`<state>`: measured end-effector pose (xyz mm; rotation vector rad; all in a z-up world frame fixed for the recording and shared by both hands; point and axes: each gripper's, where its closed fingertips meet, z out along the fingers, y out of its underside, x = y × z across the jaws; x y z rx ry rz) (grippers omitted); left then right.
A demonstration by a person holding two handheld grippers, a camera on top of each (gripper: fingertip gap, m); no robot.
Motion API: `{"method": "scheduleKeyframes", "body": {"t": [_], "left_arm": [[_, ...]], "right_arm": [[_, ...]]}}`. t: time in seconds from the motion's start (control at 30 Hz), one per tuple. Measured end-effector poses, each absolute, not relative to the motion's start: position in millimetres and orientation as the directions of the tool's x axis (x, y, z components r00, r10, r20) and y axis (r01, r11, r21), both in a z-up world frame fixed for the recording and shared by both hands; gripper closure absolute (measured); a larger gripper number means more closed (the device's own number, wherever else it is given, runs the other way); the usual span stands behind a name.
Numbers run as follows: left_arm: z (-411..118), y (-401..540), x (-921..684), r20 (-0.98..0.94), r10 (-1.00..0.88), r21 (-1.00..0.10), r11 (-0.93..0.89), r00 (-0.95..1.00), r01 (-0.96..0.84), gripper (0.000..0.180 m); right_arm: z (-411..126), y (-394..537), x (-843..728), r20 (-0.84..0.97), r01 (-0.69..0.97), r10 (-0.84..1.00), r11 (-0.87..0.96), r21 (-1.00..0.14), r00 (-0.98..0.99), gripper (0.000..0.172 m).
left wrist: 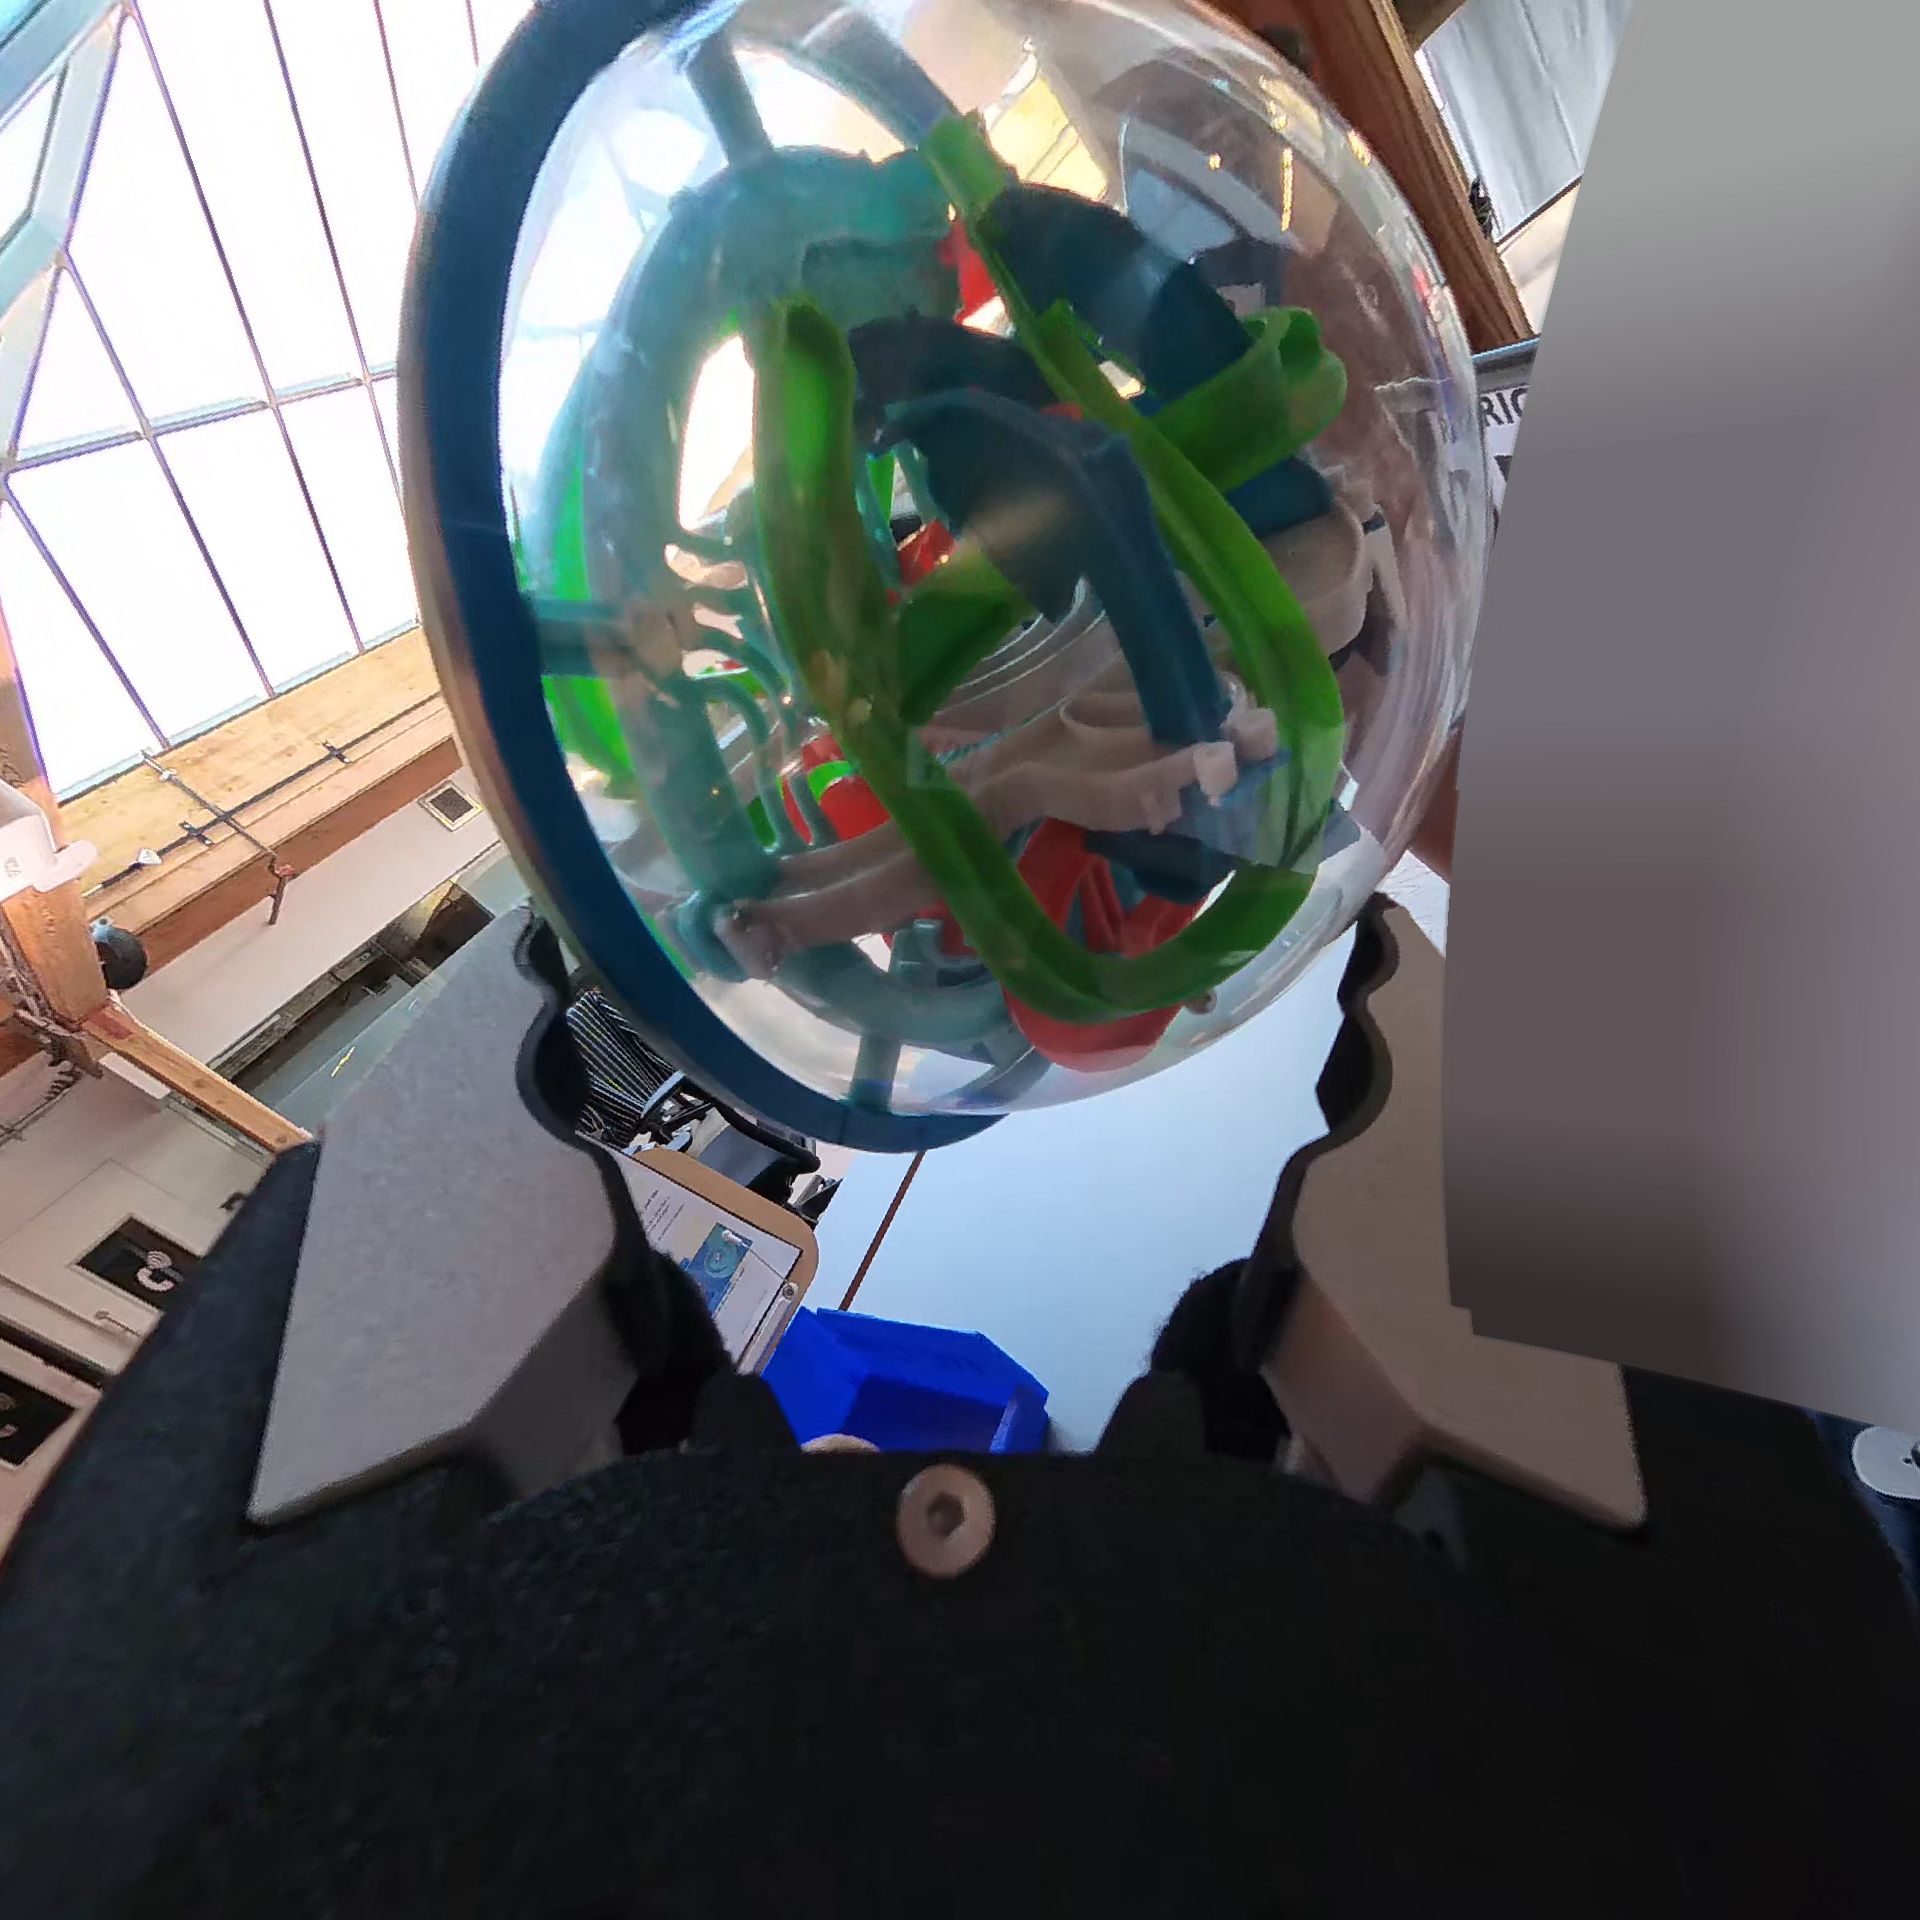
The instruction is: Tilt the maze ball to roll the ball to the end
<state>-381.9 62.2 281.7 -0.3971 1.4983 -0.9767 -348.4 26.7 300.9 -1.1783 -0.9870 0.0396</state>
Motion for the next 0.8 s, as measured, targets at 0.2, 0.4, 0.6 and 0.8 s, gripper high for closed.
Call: {"method": "scheduleKeyframes", "body": {"t": [0.2,0.4,0.6,0.8], "left_arm": [[281,66,-385,-0.635,-0.747,-0.766,0.574,-0.198,0.289,0.038],[278,70,-386,-0.627,-0.753,-0.773,0.568,-0.201,0.284,0.038],[276,73,-386,-0.619,-0.759,-0.780,0.561,-0.203,0.278,0.038],[267,77,-382,-0.563,-0.791,-0.822,0.506,-0.239,0.261,0.038]], "right_arm": [[300,31,-350,0.610,0.443,0.516,0.419,-0.792,0.602,0.018],[299,35,-352,0.607,0.452,0.518,0.405,-0.795,0.603,0.018],[295,38,-351,0.594,0.445,0.526,0.394,-0.804,0.608,0.018],[290,41,-348,0.548,0.409,0.546,0.364,-0.837,0.634,0.018]]}}
